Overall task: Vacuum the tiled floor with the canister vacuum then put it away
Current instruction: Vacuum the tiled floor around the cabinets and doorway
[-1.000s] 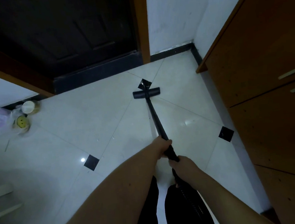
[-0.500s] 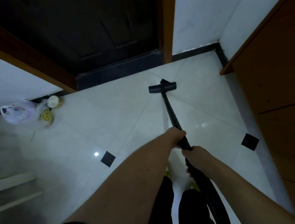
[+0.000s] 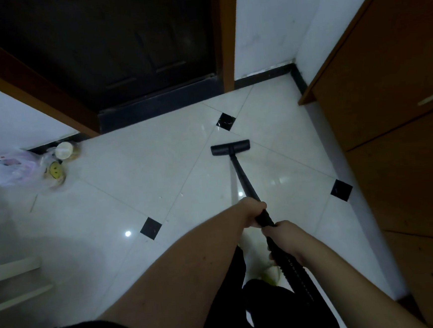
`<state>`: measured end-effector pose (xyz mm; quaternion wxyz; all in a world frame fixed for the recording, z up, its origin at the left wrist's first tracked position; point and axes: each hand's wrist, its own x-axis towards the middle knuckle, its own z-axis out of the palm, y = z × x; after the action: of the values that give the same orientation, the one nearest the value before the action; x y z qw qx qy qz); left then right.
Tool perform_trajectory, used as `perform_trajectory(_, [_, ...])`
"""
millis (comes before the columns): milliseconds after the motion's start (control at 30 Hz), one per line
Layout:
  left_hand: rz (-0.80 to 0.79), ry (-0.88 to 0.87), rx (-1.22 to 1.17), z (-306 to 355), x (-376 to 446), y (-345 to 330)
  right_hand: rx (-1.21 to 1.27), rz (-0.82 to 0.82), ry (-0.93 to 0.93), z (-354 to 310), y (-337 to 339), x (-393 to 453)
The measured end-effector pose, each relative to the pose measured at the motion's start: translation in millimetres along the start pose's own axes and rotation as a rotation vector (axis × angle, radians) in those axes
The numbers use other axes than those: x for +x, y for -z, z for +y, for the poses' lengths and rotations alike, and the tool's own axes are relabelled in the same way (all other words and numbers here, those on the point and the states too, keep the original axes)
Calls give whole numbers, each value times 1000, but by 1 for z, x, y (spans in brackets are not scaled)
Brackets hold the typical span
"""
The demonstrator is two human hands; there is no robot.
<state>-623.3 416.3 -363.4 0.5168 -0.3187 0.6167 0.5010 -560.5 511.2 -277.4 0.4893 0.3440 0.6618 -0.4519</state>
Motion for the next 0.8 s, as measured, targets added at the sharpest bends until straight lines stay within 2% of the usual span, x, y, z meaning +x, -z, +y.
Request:
perform_trajectory(433, [32, 37, 117, -79, -56, -58, 111, -29, -21, 95, -11, -54])
perform_trajectory(800, [31, 77, 72, -156, -62, -89, -18, -30, -13, 160, -31, -85])
